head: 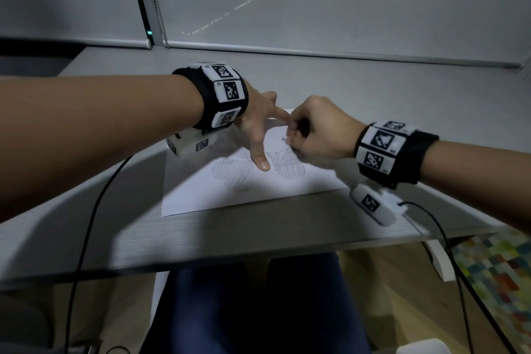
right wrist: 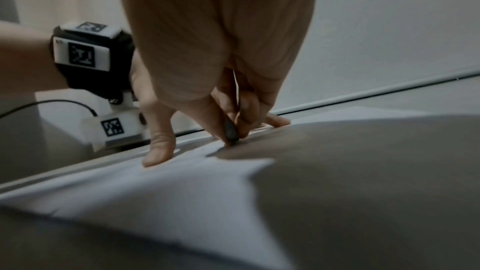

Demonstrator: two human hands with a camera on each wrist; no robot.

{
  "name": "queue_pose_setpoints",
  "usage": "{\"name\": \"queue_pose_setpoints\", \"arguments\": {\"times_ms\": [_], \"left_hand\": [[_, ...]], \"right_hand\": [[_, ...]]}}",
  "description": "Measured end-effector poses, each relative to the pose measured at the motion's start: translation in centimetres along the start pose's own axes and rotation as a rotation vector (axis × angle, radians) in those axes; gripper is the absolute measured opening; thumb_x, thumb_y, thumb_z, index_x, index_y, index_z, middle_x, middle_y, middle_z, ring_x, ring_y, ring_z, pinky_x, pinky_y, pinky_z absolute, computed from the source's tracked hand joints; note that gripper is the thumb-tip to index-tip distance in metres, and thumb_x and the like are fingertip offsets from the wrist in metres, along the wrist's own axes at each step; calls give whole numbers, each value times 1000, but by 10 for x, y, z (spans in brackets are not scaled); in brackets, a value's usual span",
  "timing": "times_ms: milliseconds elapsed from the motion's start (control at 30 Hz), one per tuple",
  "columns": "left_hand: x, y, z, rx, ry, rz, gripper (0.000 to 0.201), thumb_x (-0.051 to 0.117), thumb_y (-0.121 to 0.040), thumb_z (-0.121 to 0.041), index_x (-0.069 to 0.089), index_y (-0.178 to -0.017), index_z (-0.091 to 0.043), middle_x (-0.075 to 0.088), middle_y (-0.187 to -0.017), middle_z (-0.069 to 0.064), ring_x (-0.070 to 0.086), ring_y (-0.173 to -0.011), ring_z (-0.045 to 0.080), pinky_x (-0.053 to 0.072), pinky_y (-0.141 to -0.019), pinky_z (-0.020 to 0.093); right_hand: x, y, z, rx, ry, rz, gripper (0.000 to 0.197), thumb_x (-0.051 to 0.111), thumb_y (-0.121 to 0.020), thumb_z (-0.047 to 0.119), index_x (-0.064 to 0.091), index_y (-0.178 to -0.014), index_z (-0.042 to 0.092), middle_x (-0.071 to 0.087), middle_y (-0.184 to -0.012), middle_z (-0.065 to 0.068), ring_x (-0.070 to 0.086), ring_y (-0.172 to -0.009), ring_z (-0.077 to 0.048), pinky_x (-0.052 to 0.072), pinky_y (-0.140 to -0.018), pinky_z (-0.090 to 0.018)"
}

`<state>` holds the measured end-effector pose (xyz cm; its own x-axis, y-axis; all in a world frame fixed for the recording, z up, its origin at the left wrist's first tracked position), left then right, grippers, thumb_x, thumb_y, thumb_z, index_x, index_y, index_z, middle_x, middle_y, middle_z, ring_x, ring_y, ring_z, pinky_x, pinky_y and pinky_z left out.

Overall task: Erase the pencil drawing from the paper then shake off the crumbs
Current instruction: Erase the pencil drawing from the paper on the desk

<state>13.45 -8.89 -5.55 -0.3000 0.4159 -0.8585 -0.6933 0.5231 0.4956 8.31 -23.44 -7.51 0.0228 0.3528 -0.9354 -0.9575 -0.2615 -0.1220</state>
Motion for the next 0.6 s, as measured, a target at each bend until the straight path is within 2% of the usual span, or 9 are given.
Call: {"name": "queue_pose_setpoints", "arguments": {"times_ms": [67, 100, 233, 300, 367, 400, 433, 500, 600], "left_hand": [[0, -1, 0, -6, -18, 5, 133, 85, -46, -84, 13, -156, -65, 32, -119, -4, 47, -124, 33, 46, -99, 49], [0, -1, -1, -8, -20, 5, 133, 85, -48, -83, 12, -157, -64, 32, -120, -4, 46, -126, 33, 45, -99, 49], [-1, 2, -1, 0, 12, 5, 133, 86, -56, -77, 5, -160, -61, 29, -123, -4, 41, -136, 32, 40, -97, 45], [1, 6, -2, -29, 35, 7, 134, 83, -55, -82, 3, -160, -61, 28, -133, -3, 38, -143, 33, 38, -96, 45], [3, 8, -1, -60, 15, -3, 132, 72, -58, -92, 4, -164, -52, 28, -150, 1, 41, -142, 35, 40, -97, 46], [4, 10, 1, -68, 9, -21, 128, 66, -61, -95, 13, -166, -44, 32, -154, 4, 45, -139, 35, 42, -99, 46], [6, 12, 3, -67, 9, -46, 120, 62, -65, -95, 29, -163, -33, 42, -152, 6, 51, -134, 34, 45, -100, 44], [6, 14, 9, -40, -8, -123, 105, 62, -69, -93, 58, -143, -18, 64, -136, 6, 62, -121, 30, 51, -100, 41], [10, 17, 15, -12, -16, -214, 99, 68, -62, -93, 66, -121, -13, 71, -111, 3, 68, -99, 26, 58, -92, 42]], "right_hand": [[4, 3, 5, -22, -15, 27, 10, 75, -83, 18, 77, -75, 15, 70, -64, 6, 63, -56, 0, 47, -57, -11], [2, 0, 2, -17, -9, 18, 10, 76, -83, 19, 77, -74, 15, 70, -63, 6, 62, -55, 0, 47, -57, -11], [-12, -14, -24, 79, 64, -50, 10, 76, -84, 16, 78, -74, 13, 73, -69, 1, 69, -65, -14, 61, -67, -30], [-16, -16, -31, 100, 79, -79, 12, 76, -86, 16, 78, -76, 10, 74, -71, 0, 69, -68, -15, 62, -70, -31], [-18, -15, -33, 104, 48, -123, 14, 76, -87, 20, 78, -76, 11, 74, -71, 0, 67, -66, -12, 58, -67, -26], [-18, -16, -33, 110, 24, -131, 15, 76, -87, 22, 78, -75, 13, 74, -70, 1, 66, -65, -10, 55, -65, -23], [-17, -16, -33, 112, 7, -124, 16, 78, -86, 25, 78, -75, 15, 74, -70, 2, 66, -64, -7, 52, -63, -21], [-15, -17, -31, 119, 1, -79, 16, 79, -86, 28, 78, -76, 16, 74, -72, 3, 66, -65, -6, 50, -64, -20], [-11, -21, -23, 89, 32, -7, 13, 79, -86, 27, 78, -78, 17, 75, -75, 4, 68, -71, -10, 56, -70, -26]]}}
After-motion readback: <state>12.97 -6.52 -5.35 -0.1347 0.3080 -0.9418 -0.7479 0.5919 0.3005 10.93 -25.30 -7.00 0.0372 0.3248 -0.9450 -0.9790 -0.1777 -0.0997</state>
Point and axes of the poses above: each hand's wrist, its own y-axis away from the middle knuckle, its own x-axis out of the palm, z = x × y, the point moved 3 cm from there along -y, towards the middle knuckle
